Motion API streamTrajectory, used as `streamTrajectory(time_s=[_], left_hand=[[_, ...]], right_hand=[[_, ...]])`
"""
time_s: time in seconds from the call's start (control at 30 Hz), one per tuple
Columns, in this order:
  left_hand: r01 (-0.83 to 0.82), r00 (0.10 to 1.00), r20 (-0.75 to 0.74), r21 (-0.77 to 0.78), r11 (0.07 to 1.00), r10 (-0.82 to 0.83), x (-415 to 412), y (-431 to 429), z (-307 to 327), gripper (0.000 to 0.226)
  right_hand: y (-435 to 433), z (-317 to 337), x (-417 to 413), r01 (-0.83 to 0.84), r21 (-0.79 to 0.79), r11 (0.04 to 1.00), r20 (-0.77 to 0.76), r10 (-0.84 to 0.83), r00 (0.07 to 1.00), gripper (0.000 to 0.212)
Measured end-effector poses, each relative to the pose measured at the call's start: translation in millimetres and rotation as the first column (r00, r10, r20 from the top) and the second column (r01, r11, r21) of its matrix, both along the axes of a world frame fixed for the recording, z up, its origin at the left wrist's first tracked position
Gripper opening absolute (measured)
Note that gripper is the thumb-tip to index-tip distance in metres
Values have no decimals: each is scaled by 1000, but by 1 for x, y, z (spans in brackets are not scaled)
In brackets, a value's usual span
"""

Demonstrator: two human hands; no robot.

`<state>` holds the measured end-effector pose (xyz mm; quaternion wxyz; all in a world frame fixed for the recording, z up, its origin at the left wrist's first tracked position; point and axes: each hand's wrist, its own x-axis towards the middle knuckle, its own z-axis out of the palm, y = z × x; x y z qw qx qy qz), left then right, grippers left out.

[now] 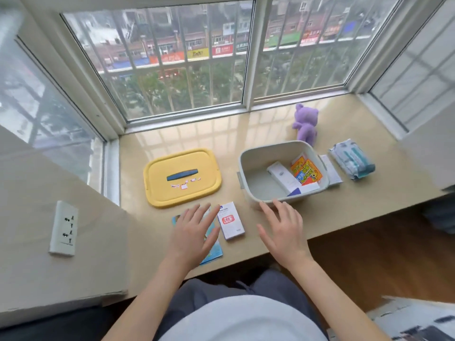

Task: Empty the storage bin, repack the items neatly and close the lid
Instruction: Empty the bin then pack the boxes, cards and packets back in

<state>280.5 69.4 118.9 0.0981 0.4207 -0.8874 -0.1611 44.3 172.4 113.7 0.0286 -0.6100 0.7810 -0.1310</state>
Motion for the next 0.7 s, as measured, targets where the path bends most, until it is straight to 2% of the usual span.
streamTrajectory(time_s=[0.27, 0.37, 0.5, 0.7], left_hand=[[43, 994, -98, -104, 994, -54, -122, -13, 8, 48], [8, 999, -46, -18, 1000, -9, -173, 0, -12, 50], [-135, 991, 27, 93, 986, 133, -236, 30, -23, 51], [-235, 972, 39, 141, 962, 232, -294, 42, -15, 49]], right_hand=[[0, -2, -119, -3, -74, 997, -35, 0, 999, 50], [4, -14, -176, -29, -29, 999, 2, 29, 1000, 51], [7, -15, -247, -69, 48, 996, 51, 67, 996, 52], [-15, -11, -324, -116, 92, 989, 121, 105, 987, 54]])
